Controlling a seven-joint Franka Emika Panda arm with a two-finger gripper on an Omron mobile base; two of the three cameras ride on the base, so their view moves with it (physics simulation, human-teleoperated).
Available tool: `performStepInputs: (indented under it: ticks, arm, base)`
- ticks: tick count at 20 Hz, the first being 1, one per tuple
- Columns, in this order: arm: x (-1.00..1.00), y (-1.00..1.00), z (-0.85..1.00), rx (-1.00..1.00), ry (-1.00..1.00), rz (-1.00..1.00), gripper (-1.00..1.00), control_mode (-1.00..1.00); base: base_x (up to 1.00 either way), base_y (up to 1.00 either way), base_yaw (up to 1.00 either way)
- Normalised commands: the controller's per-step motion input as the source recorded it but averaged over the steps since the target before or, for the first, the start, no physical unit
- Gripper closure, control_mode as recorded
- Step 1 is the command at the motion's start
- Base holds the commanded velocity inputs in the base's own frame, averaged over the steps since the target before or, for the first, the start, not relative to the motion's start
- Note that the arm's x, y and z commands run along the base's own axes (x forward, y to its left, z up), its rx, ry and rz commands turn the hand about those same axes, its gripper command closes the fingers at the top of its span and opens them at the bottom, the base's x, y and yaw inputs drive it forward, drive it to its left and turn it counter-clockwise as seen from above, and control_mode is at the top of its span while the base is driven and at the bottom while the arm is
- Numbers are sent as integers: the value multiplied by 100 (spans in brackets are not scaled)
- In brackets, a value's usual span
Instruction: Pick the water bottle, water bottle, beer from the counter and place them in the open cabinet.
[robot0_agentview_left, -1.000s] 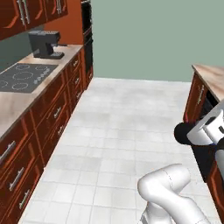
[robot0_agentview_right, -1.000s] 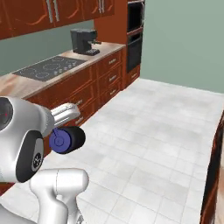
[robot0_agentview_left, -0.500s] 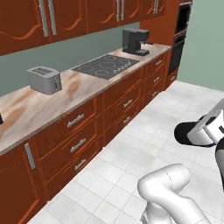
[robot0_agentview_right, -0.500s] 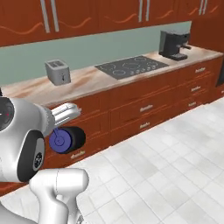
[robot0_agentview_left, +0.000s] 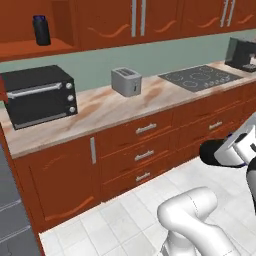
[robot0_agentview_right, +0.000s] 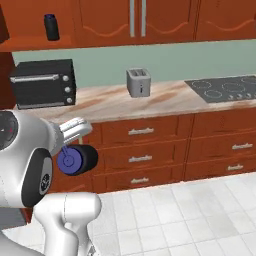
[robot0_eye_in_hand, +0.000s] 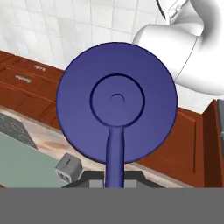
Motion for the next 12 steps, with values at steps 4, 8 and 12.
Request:
performStepInputs:
  ticks: [4, 8, 12]
  arm:
    - [0, 0, 0, 0, 0, 0, 100, 100]
    - [0, 0, 0, 0, 0, 0, 100, 100]
    - [0, 0, 0, 0, 0, 0, 100, 100]
  base:
    - [0, -24, 52]
    - [15, -4, 42]
    - [34, -12, 26]
